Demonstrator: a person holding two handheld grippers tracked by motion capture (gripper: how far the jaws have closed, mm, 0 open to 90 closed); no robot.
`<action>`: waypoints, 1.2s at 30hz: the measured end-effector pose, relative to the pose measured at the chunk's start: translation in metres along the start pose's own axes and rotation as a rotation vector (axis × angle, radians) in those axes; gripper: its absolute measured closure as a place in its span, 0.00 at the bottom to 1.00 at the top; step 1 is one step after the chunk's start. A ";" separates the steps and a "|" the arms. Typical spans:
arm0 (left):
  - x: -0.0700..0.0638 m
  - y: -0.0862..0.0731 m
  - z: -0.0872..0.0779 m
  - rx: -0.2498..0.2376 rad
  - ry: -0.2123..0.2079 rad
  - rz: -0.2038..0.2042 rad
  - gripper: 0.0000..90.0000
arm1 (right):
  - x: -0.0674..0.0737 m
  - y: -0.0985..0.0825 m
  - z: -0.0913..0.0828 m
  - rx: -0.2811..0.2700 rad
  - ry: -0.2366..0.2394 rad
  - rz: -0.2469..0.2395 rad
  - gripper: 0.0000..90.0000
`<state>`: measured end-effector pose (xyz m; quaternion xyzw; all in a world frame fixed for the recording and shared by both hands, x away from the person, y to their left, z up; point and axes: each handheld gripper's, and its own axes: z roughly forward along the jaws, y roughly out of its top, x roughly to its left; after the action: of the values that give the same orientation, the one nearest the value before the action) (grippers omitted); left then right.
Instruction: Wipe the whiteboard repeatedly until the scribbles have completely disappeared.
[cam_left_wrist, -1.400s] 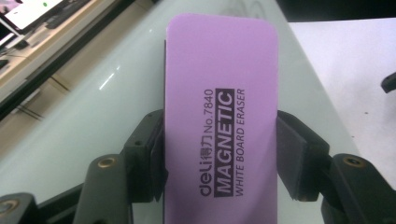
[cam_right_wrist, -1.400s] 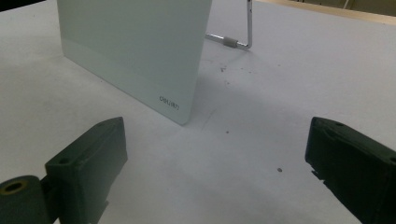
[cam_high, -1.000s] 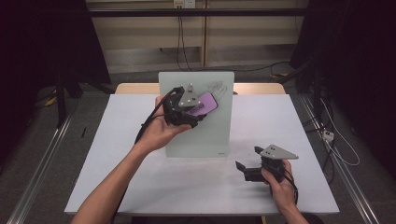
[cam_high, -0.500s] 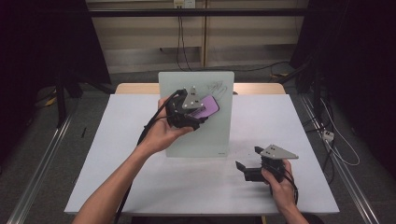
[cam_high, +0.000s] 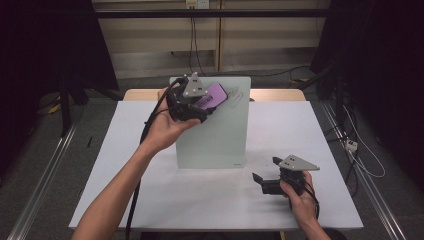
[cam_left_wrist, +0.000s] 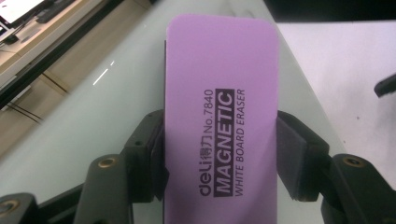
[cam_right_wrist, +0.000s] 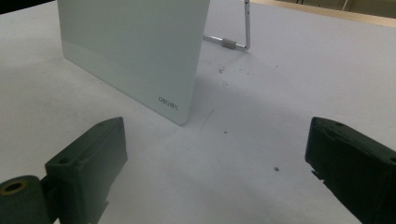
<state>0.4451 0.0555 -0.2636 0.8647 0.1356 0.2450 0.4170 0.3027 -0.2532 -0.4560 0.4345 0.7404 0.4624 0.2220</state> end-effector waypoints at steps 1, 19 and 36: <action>0.003 0.000 -0.002 -0.005 -0.001 -0.011 0.45 | 0.000 0.000 0.000 0.000 0.000 0.000 0.06; 0.002 0.009 0.001 -0.010 0.012 -0.009 0.45 | 0.001 0.000 0.002 0.006 0.003 -0.003 0.06; -0.010 0.021 0.017 0.007 -0.026 0.007 0.45 | 0.000 0.000 0.001 0.002 0.002 -0.002 0.06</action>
<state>0.4462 0.0267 -0.2591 0.8697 0.1278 0.2348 0.4149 0.3032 -0.2526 -0.4563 0.4334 0.7417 0.4617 0.2212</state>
